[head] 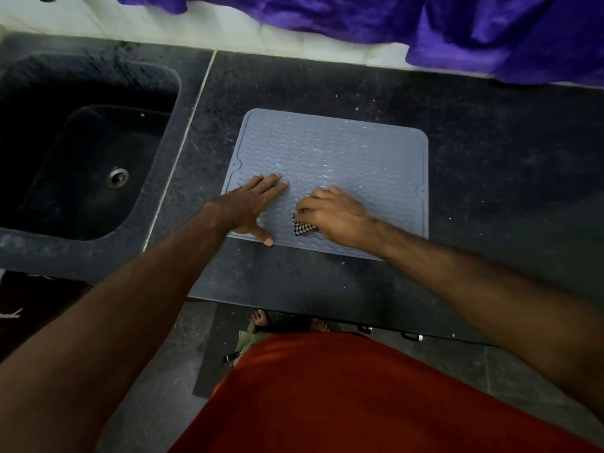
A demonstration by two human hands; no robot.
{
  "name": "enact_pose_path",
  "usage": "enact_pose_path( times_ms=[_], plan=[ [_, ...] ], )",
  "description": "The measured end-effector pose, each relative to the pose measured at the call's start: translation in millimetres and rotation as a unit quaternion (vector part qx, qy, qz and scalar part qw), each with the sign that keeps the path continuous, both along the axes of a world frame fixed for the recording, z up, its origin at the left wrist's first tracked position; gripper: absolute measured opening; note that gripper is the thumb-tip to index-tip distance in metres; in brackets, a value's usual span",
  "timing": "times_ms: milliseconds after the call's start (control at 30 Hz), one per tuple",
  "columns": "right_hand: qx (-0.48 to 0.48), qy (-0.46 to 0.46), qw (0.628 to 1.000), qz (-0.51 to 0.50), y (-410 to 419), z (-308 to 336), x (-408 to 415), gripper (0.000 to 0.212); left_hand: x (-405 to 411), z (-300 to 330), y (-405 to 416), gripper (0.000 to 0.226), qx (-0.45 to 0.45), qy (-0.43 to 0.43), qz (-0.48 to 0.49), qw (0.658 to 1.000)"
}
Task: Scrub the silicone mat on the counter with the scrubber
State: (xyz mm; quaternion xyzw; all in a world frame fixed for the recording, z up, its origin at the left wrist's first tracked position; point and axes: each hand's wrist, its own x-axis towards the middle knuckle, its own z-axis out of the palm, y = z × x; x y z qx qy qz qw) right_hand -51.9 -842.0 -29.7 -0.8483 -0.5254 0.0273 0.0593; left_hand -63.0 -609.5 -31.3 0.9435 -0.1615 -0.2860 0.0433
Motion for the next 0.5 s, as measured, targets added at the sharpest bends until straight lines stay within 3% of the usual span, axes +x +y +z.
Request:
enact_pose_path(
  times_ms=[267, 400, 500],
  plan=[
    [-0.033, -0.003, 0.999, 0.004, -101.3, -0.5, 7.7, 0.051, 0.4, -0.6, 0.8, 0.132, -0.009, 0.000, 0.006, 1.000],
    [0.002, 0.005, 1.000, -0.014, -72.4, 9.3, 5.7, 0.042, 0.7, 2.2, -5.3, 0.134, 0.003, -0.001, 0.006, 1.000],
    [0.014, -0.002, 0.999, 0.033, -30.8, 4.4, -8.1, 0.041, 1.3, 3.1, -7.8, 0.136, 0.012, -0.004, 0.009, 1.000]
  ],
)
